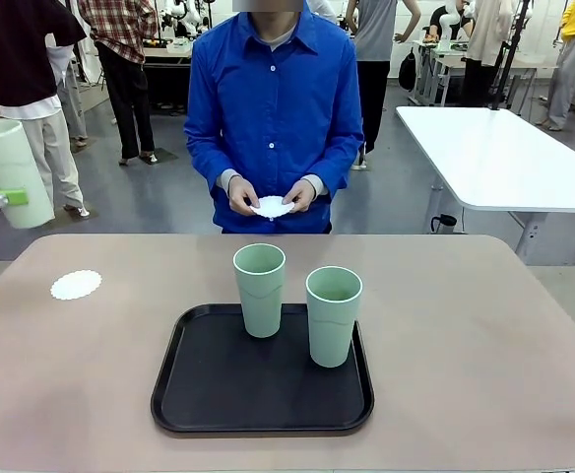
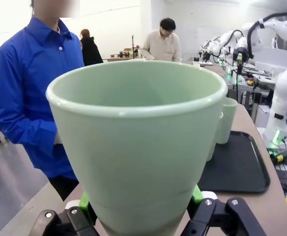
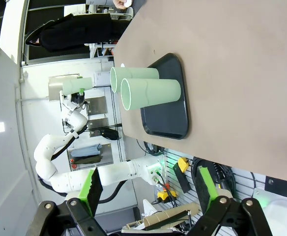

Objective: Place coasters on the table and set cups on them.
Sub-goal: Pick up one Reusable plastic cup and place it on a coaster set by the human.

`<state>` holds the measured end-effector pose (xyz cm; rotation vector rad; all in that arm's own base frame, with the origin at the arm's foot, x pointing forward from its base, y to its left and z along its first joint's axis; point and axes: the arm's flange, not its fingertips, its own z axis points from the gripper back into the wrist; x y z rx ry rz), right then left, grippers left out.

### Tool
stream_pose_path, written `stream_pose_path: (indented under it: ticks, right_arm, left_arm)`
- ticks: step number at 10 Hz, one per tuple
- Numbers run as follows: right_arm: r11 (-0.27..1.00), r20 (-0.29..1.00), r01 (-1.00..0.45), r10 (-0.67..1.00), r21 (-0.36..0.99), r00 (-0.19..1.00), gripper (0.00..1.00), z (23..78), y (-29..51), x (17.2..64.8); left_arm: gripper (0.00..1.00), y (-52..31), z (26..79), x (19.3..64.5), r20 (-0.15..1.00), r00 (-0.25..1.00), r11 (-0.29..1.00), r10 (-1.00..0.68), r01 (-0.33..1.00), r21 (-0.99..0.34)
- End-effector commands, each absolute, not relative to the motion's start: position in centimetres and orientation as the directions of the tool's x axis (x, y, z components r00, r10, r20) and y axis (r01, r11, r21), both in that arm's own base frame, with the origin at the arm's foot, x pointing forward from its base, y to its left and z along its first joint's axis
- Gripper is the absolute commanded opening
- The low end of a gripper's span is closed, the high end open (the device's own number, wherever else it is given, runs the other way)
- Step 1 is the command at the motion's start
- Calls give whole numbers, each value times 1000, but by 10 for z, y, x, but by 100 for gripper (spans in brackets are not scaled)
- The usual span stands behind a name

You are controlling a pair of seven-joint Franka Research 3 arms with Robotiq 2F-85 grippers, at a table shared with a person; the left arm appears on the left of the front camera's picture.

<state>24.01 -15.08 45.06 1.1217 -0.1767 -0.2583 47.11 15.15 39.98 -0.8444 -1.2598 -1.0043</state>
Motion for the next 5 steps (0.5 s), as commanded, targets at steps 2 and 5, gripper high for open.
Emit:
stream_pose_path:
  ticks: [2, 5]
  right_arm:
    - [400, 18, 104, -290, 910, 957, 100, 450, -151, 240]
    - [400, 18, 104, -290, 910, 957, 100, 450, -151, 240]
  left_arm:
    - [84, 172, 364, 491, 988, 17, 334, -151, 942, 35]
    - [84, 175, 328, 516, 987, 55, 356, -153, 934, 4]
